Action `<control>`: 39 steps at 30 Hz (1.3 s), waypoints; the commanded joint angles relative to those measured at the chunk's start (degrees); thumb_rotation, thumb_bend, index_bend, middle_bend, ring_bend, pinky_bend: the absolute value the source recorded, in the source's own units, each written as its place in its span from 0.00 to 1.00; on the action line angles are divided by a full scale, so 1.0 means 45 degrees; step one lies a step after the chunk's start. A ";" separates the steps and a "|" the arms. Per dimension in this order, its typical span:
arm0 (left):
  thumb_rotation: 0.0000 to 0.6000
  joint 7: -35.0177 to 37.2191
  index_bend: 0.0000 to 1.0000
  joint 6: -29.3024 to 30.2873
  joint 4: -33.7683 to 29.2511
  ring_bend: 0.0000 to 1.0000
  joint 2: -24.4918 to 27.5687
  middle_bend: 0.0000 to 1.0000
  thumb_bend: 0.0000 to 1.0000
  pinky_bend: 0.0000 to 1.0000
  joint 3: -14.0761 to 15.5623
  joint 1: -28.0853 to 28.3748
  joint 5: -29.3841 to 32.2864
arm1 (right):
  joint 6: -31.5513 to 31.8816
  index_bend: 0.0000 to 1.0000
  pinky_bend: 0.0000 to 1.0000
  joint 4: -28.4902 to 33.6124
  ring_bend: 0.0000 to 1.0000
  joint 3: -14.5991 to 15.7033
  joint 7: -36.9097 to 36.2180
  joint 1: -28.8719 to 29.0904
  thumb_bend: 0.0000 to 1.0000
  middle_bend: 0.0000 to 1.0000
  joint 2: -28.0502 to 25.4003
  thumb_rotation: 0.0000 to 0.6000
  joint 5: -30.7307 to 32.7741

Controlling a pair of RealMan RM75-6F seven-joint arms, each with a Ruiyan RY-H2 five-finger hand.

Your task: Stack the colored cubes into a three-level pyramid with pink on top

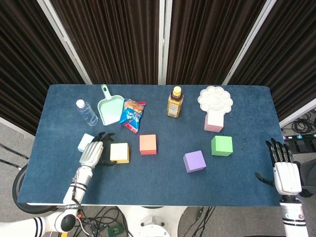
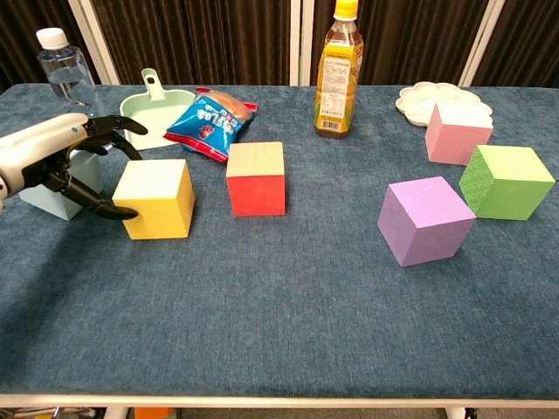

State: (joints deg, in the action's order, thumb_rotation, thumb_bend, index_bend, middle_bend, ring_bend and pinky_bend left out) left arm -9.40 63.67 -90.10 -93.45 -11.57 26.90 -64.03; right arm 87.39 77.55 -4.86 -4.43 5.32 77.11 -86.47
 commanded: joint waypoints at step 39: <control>1.00 0.2877 0.15 -0.0973 0.2965 0.08 -0.1343 0.46 0.17 0.14 -0.0749 0.2017 -0.1513 | -0.0368 0.00 0.00 -0.0004 0.00 -0.0192 -0.0130 0.0055 0.00 0.00 -0.0059 1.00 0.0437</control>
State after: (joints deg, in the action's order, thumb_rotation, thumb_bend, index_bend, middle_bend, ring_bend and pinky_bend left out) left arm 3.21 59.30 -77.11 -99.14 -15.02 35.75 -70.60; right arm 85.73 77.54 -5.71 -5.00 5.58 76.86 -84.51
